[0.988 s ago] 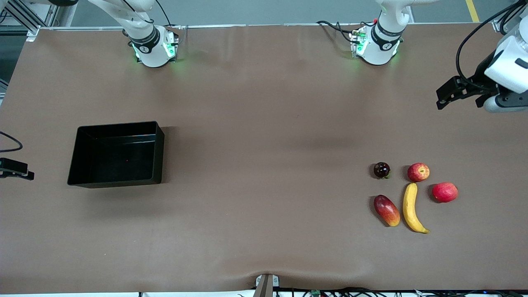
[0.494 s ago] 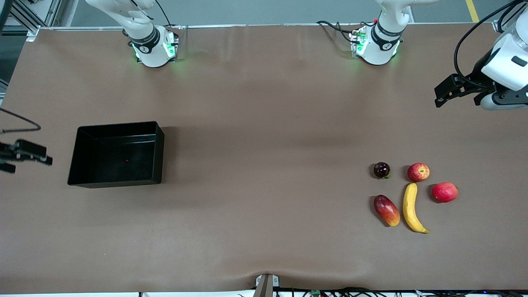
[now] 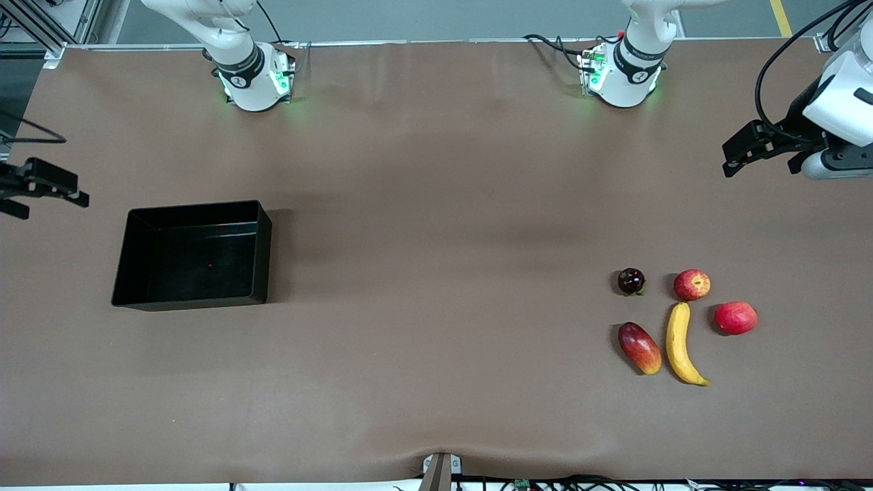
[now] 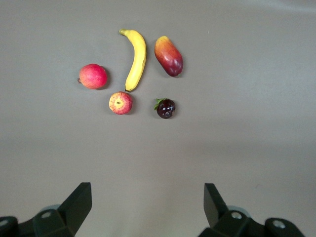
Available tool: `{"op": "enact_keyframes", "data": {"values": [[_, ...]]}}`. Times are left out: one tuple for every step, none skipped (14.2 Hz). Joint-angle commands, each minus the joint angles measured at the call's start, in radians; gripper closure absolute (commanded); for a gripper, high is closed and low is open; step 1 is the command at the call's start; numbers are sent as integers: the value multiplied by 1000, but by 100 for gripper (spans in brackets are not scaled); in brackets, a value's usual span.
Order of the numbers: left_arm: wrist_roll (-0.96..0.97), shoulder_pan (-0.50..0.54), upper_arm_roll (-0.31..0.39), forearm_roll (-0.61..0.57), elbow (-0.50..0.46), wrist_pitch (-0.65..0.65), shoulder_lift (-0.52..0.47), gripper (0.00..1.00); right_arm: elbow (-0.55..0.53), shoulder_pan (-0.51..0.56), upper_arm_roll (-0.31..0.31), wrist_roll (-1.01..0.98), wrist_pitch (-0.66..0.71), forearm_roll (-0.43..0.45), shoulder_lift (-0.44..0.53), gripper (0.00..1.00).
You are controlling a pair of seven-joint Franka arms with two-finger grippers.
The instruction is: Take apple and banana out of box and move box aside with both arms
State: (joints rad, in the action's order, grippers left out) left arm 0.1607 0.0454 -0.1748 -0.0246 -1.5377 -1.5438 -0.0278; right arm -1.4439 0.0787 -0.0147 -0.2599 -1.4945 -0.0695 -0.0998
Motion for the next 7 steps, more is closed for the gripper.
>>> {"op": "enact_keyframes", "data": {"values": [[-7, -1, 6, 0, 11, 8, -8, 0, -82, -48, 4, 13, 0, 13, 75, 0], [-9, -1, 8, 0, 11, 10, -8, 0, -79, -50, 4, 14, 0, 11, 74, 0], [-9, -1, 8, 0, 11, 17, -8, 0, -69, -50, 4, 13, -7, 7, 68, 0], [-9, 1, 8, 2, 11, 19, -8, 0, -46, -53, 5, 11, -12, 11, 66, 0], [-10, 1, 8, 2, 11, 24, -8, 0, -23, -56, 4, 10, -13, 22, 60, 0], [-9, -1, 8, 2, 11, 31, -8, 0, -3, -56, 4, 7, -13, 31, 48, 0], [-7, -2, 8, 2, 11, 33, -8, 0, 2, -60, 4, 8, -13, 51, 45, 0]]}}
